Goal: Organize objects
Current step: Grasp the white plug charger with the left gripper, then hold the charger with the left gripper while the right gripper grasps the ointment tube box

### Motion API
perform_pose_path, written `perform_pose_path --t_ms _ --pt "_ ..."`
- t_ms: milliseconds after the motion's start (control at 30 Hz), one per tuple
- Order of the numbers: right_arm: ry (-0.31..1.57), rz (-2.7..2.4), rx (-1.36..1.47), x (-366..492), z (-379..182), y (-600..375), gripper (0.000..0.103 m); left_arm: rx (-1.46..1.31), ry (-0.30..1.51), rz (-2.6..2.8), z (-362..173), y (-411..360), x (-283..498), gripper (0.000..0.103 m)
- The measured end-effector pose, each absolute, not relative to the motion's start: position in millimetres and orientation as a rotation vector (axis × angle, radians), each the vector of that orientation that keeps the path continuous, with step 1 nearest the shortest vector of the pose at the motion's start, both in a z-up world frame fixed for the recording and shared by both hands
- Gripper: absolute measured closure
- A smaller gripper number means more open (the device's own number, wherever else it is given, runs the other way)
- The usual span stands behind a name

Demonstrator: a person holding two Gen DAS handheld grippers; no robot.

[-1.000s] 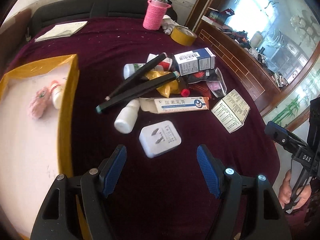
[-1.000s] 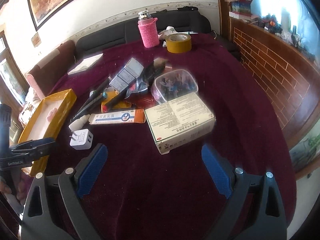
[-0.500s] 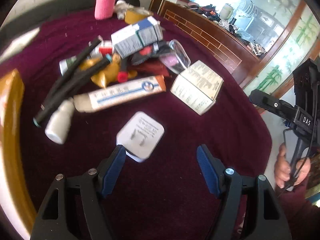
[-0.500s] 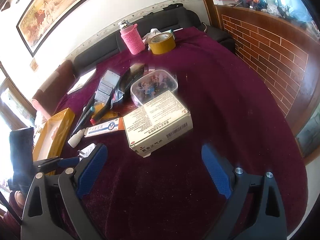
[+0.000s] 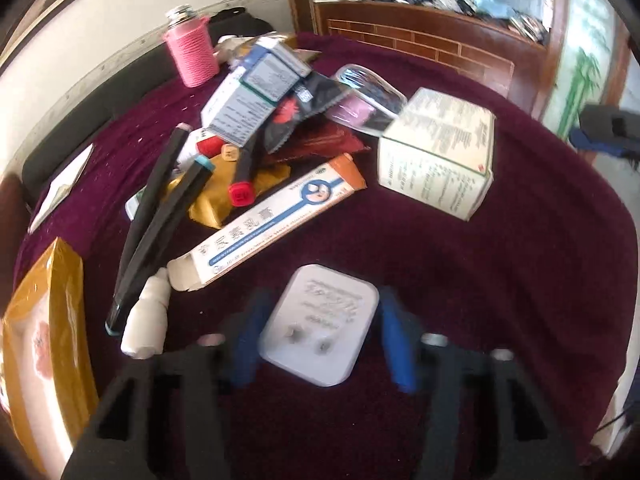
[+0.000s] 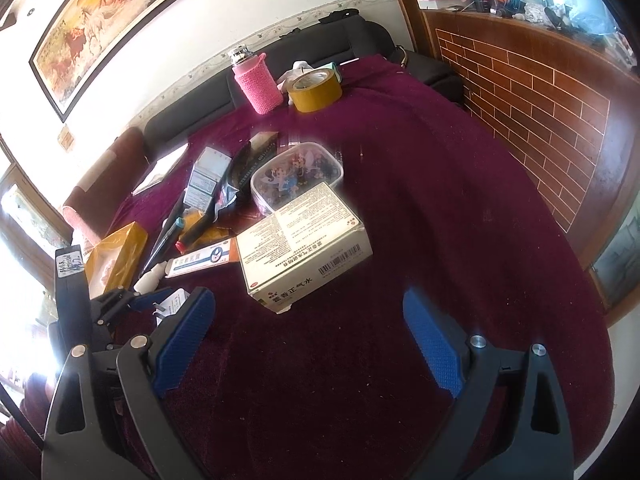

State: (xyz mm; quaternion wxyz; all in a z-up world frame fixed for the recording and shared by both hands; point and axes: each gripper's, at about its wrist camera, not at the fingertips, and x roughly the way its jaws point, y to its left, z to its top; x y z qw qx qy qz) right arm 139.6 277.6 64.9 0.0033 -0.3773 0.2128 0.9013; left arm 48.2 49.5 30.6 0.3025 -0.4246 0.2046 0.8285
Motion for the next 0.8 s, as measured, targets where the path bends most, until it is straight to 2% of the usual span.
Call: perform_pose_path --t_ms 33,67,500,600,733,800 --pt "0.664 2.826 -1.184 139.0 65.9 276.7 0.007 -1.136 0.483 2.2 33.8 44.3 47.1 0.067" --pt "0.658 2.827 -1.186 138.1 67.0 275.3 0.007 -1.144 0.429 2.203 37.7 37.5 47.1 0.069" --pt "0.518 2.94 -1.327 100.8 75.6 201.5 0.007 -1.058 -0.105 2.303 99.1 -96.6 83.0 0.069" --pt "0.374 2.989 -1.427 79.2 73.2 164.7 0.007 -1.042 -0.153 2.328 104.8 -120.3 91.7 0.069" --pt "0.06 3.011 -1.483 40.5 68.3 125.6 0.007 -1.031 -0.191 2.357 105.0 -146.8 99.4 0.069" --pt "-0.001 3.006 -1.501 17.9 63.7 121.3 0.007 -1.033 -0.222 2.366 102.7 -159.5 100.8 0.069"
